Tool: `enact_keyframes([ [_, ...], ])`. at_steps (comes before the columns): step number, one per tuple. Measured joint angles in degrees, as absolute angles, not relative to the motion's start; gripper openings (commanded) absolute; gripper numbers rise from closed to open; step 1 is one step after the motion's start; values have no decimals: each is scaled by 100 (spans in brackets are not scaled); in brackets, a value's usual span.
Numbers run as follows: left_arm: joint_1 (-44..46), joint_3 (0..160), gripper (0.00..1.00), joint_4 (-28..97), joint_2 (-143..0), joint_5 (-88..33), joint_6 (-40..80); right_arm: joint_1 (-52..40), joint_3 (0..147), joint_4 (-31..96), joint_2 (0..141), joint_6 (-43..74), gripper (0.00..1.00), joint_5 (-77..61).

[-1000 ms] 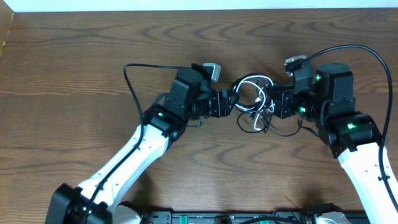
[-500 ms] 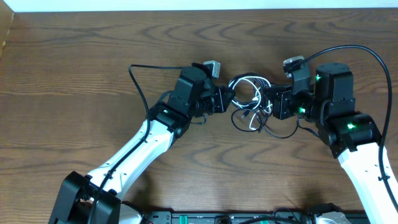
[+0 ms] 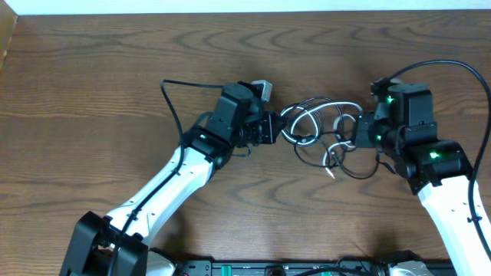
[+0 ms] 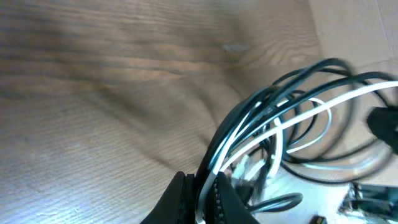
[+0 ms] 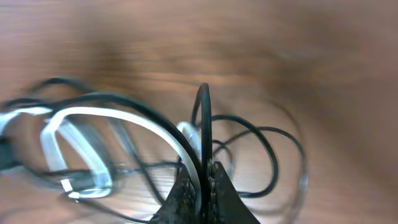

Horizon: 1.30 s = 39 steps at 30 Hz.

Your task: Untangle cables

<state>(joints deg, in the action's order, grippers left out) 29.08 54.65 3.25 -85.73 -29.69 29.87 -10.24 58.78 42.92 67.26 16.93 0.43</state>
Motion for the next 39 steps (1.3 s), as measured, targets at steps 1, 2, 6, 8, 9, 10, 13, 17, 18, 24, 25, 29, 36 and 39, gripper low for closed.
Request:
enact_keyframes([
  [1, 2818, 5465, 7, 331, -8495, -3144, 2912, -963, 5878, 4366, 6726, 1747, 1, 246],
  [2, 2733, 5465, 7, 340, -8394, -3304, 2840, -908, 5878, 4412, 6726, 1767, 1, 401],
  [6, 2316, 5465, 7, 456, -7835, -3861, 2665, -681, 5878, 4504, 6726, 1837, 1, 727],
  [8, 2067, 5465, 7, 515, -7596, -4027, 2626, -585, 5878, 4547, 6726, 1850, 1, 770],
  [9, 1918, 5465, 8, 528, -7498, -4099, 2609, -561, 5878, 4560, 6726, 1850, 1, 768],
  [10, 1758, 5465, 7, 548, -7424, -4174, 2587, -545, 5878, 4569, 6726, 1852, 1, 757],
  [13, 1225, 5465, 7, 683, -7338, -4340, 2711, -515, 5878, 4598, 6726, 1852, 1, 718],
  [17, 703, 5465, 7, 1135, -7345, -4482, 3291, -508, 5878, 4576, 6726, 1852, 1, 467],
  [18, 631, 5463, 7, 1149, -7352, -4626, 3610, -506, 5878, 4541, 6726, 1857, 2, 355],
  [24, 687, 5454, 7, 340, -7380, -5277, 4270, -377, 5878, 4248, 6729, 1535, 65, -779],
  [25, 744, 5454, 7, 266, -7380, -5332, 4305, -360, 5878, 4191, 6729, 1400, 72, -1144],
  [29, 1083, 5454, 7, 276, -7382, -5321, 4318, -362, 5878, 4021, 6729, 720, 80, -2783],
  [36, 1747, 5454, 7, 222, -7382, -5227, 4215, -390, 5878, 3979, 6729, 226, 74, -4069],
  [39, 1999, 5452, 7, -97, -7384, -5284, 4189, -469, 5878, 3953, 6735, 150, 74, -4230],
])
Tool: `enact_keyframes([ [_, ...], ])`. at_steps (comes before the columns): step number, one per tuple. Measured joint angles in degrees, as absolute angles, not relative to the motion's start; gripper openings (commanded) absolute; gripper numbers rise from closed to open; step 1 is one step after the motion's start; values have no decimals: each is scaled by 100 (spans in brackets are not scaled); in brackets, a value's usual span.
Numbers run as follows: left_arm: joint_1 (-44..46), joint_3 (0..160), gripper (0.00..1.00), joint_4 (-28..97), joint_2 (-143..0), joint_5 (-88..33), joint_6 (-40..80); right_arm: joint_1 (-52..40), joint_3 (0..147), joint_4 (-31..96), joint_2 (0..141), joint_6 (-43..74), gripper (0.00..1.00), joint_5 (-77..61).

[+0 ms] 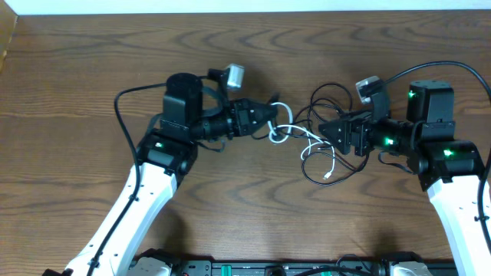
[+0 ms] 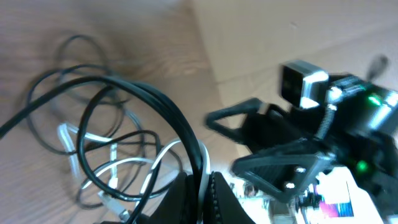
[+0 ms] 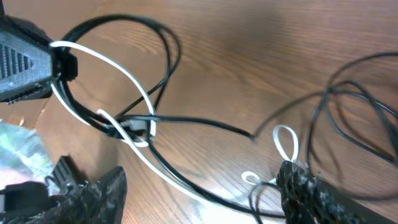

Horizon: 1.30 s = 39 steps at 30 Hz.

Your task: Untangle cables

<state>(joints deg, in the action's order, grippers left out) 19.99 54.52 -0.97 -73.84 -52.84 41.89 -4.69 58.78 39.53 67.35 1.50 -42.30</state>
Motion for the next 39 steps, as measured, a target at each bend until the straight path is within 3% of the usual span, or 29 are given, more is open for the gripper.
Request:
enact_keyframes([
  [8, 2453, 5450, 7, -969, -7384, -5607, 4224, -937, 5878, 3854, 6997, -3, 74, -4388],
  [11, 2504, 5450, 7, -969, -7384, -5649, 4224, -1076, 5878, 3658, 7098, -36, 68, -4401],
  [13, 2519, 5452, 8, -958, -7389, -5660, 4226, -1144, 5878, 3461, 7113, -84, 58, -4405],
  [19, 2567, 5450, 8, -941, -7402, -5690, 4333, -1181, 5878, 2899, 7113, -73, 46, -4405],
  [23, 2668, 5450, 8, -941, -7415, -5708, 4353, -1184, 5878, 2816, 7113, -1, 17, -4182],
  [27, 2692, 5450, 7, -943, -7417, -5739, 4355, -1188, 5878, 2838, 7113, 274, 1, -3732],
  [32, 2670, 5450, 7, -1059, -7422, -5846, 4357, -1194, 5878, 3135, 7122, 683, 2, -2735],
  [39, 2314, 5450, 7, -1068, -7422, -6016, 4372, -1214, 5878, 3986, 7153, 1367, 6, -287],
])
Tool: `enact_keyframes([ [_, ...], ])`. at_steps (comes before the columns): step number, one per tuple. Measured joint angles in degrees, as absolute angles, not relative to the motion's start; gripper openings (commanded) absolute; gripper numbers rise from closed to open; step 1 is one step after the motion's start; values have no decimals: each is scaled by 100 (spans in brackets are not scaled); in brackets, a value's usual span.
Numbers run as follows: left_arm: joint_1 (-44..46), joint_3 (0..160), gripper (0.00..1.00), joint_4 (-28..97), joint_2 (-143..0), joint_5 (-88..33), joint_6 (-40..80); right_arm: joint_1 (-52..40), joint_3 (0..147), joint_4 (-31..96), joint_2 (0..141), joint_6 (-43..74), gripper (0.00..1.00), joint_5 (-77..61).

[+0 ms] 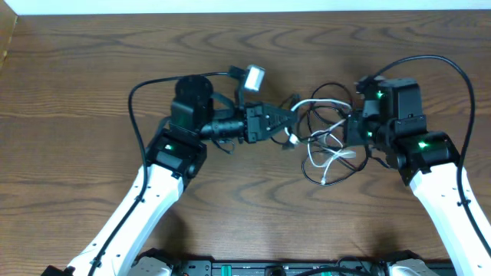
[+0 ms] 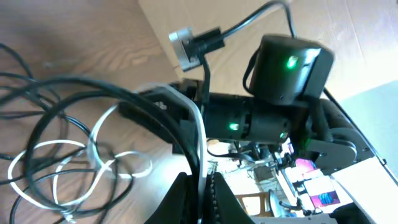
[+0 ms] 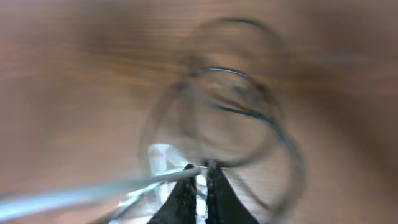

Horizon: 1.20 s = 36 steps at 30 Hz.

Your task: Untangle cables

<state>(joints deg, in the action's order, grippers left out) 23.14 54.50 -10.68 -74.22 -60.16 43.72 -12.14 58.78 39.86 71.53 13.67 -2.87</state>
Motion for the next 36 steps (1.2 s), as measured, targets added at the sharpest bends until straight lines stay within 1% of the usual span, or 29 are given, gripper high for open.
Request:
enact_keyframes([
  [3, 2093, 5450, 7, -1013, -7422, -6066, 4353, -1212, 5878, 4095, 7175, 1562, 6, 639],
  [5, 1959, 5454, 7, -766, -7422, -6069, 4263, -1214, 5878, 4073, 7175, 1636, 7, 1050],
  [7, 1839, 5457, 8, -268, -7422, -5992, 4086, -1212, 5878, 4007, 7175, 1680, 5, 1330],
  [8, 1789, 5459, 7, 62, -7422, -5898, 3964, -1214, 5876, 3938, 7175, 1708, 2, 1457],
  [11, 1752, 5468, 7, 1146, -7422, -5452, 3503, -1214, 5878, 3811, 7177, 1750, 2, 1592],
  [13, 1754, 5459, 8, 1634, -7426, -5183, 3170, -1214, 5878, 3721, 7177, 1778, 12, 1533],
  [14, 1758, 5459, 7, 1750, -7426, -5107, 3033, -1212, 5878, 3651, 7177, 1774, 19, 1382],
  [16, 1767, 5459, 7, 1772, -7426, -5072, 2801, -1208, 5878, 3500, 7177, 1699, 37, 862],
  [17, 1767, 5459, 7, 1756, -7426, -5089, 2689, -1208, 5878, 3424, 7177, 1625, 47, 526],
  [18, 1769, 5459, 7, 1706, -7426, -5144, 2602, -1208, 5878, 3363, 7177, 1494, 55, 54],
  [19, 1769, 5459, 7, 1605, -7426, -5249, 2515, -1208, 5878, 3326, 7177, 1350, 59, -408],
  [24, 1772, 5454, 7, 744, -7426, -6003, 2329, -1210, 5878, 3301, 7177, 589, 63, -2532],
  [27, 1774, 5454, 7, 163, -7426, -6392, 2482, -1212, 5878, 3315, 7177, 224, 64, -3391],
  [32, 1774, 5454, 7, -810, -7426, -7024, 3006, -1214, 5878, 3197, 7177, -89, 65, -3988],
  [36, 1774, 5454, 7, -1275, -7426, -7349, 3437, -1214, 5876, 2912, 7177, -196, 66, -4171],
])
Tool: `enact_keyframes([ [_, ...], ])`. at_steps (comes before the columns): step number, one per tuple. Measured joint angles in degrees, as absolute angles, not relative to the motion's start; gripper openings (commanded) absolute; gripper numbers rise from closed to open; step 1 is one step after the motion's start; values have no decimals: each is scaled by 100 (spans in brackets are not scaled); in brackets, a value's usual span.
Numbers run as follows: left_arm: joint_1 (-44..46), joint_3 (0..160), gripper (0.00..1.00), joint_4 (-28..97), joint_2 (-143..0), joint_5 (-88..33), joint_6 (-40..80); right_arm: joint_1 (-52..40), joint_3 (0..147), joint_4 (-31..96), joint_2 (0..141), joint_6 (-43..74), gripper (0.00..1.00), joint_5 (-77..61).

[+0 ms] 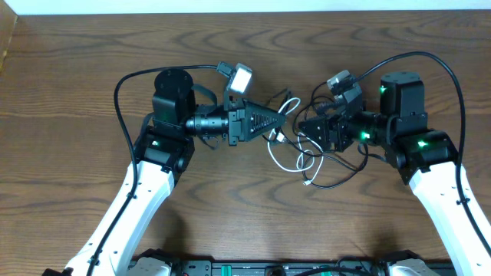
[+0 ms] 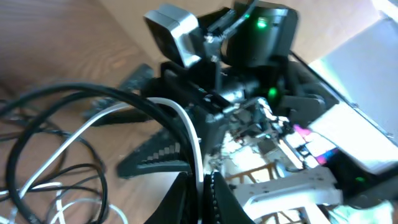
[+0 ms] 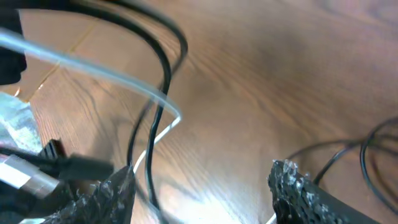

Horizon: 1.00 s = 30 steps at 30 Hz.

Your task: Untangle cables

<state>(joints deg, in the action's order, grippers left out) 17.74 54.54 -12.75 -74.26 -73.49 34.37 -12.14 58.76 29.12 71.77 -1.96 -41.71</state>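
Note:
A tangle of black and white cables [image 1: 311,157] lies mid-table between my two grippers. My left gripper [image 1: 282,117] points right and is shut on a white cable [image 2: 180,118] and a black loop [image 2: 93,93], both lifted off the wood. In the left wrist view its fingers [image 2: 200,186] pinch the white strand. My right gripper [image 1: 305,132] faces it from the right, jaws wide open. In the right wrist view the right gripper [image 3: 202,186] holds nothing; a black cable [image 3: 163,68] and the white cable [image 3: 93,71] cross in front of it.
The brown wooden table [image 1: 77,69] runs to a far edge along the top of the overhead view. Each arm's own black lead arcs above it, the left lead [image 1: 126,80] and the right lead [image 1: 453,73]. A loose black loop [image 1: 341,175] trails toward the front.
My right gripper, then shut on the cables and pointing down at the table, is now open and turned to face left. My left gripper keeps its hold and sits slightly further left.
At first both grippers were shut on the tangle, close together. Then the left held cables while the right stood open opposite it. The right was then shut on the cables again. Now it is open once more, the left still gripping.

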Motion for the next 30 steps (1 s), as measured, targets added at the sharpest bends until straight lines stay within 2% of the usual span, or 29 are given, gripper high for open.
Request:
enact_keyframes([
  [8, 1885, 5454, 8, -1350, -7426, -7516, 3776, -1400, 5876, 2353, 7177, -248, 66, -4287],
  [12, 2029, 5454, 8, -1350, -7426, -7509, 3789, -1586, 5876, 2152, 7177, -274, 50, -4311],
  [14, 2056, 5454, 8, -1350, -7426, -7509, 3793, -1623, 5876, 2047, 7177, -311, 33, -4313],
  [16, 2058, 5454, 8, -1350, -7426, -7505, 3795, -1632, 5878, 1992, 7177, -329, 22, -4318],
  [20, 2058, 5454, 7, -1350, -7426, -7498, 3795, -1632, 5876, 2036, 7177, -318, 22, -4307],
  [25, 2058, 5454, 7, -1350, -7426, -7417, 3795, -1632, 5876, 2263, 7177, -342, 2, -4228],
  [30, 2058, 5454, 7, -1350, -7426, -7293, 3795, -1632, 5876, 2394, 7177, -327, 1, -4121],
])
